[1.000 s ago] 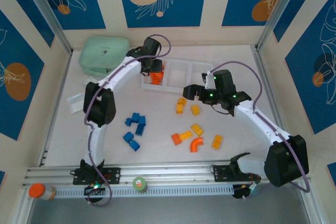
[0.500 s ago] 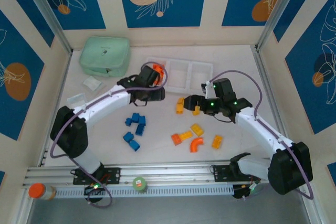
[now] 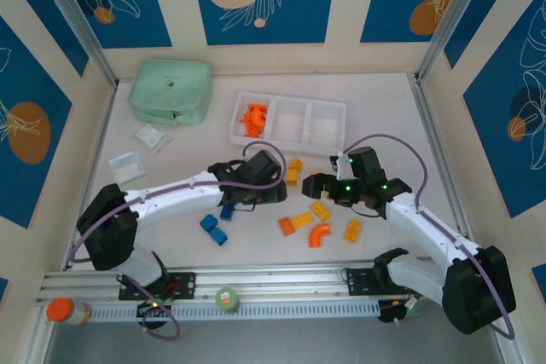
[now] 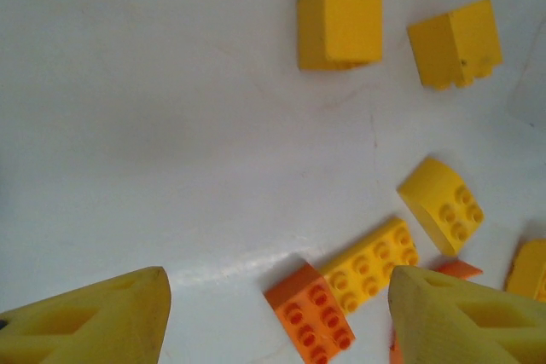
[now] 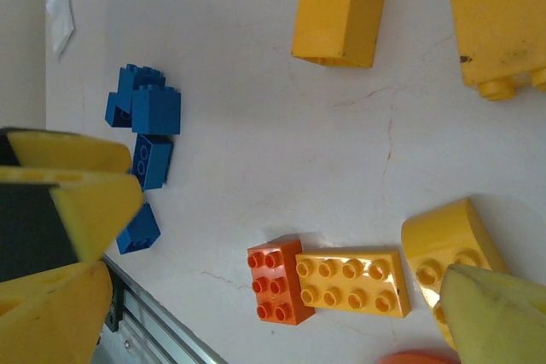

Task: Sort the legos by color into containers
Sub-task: Pick up the lego from the middle-left of the table.

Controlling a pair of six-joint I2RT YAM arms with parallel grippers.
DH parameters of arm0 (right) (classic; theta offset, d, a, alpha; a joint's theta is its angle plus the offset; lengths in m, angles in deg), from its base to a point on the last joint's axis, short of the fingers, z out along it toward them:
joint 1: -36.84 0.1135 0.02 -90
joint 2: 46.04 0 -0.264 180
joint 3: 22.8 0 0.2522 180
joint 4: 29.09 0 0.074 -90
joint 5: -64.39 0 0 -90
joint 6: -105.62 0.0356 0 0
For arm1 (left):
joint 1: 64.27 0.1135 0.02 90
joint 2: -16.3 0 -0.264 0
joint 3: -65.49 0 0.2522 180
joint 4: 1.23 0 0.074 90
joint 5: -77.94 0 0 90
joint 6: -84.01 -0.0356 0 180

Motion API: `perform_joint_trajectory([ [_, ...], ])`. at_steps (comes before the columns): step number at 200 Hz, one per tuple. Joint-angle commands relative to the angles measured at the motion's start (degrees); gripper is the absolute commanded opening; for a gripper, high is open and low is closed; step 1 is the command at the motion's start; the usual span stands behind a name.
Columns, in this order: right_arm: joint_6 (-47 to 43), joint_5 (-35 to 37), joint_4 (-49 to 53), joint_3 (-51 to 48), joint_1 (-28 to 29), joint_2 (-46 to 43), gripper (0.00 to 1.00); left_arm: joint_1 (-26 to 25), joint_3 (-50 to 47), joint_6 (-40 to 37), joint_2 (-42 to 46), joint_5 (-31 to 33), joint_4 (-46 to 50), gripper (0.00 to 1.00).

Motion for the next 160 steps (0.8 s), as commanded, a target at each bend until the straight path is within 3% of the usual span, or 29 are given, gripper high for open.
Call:
perform_joint_trajectory([
  [1,-0.09,-1.30,-1.03,-1.92,-0.63,-2.27,0.99,-2.71,0.29,5.18,-2.21,1.33,0.96,0.69],
  [47,-0.81,-2.84,-1.80,-3.59,-3.90,-3.45,0.99,-7.36,2.46,9.23,-7.43,1.66,2.04,0.72],
  [121,-1.94,-5.08,-2.19,-4.48,-8.07,-3.63,0.99,-9.19,8.61,11.15,-16.95,3.23,8.44,0.73],
  [160,-2.09,-5.92,-2.37,-4.83,-8.88,-3.55,0.99,-10.50,9.50,11.44,-17.84,4.91,11.16,0.74],
])
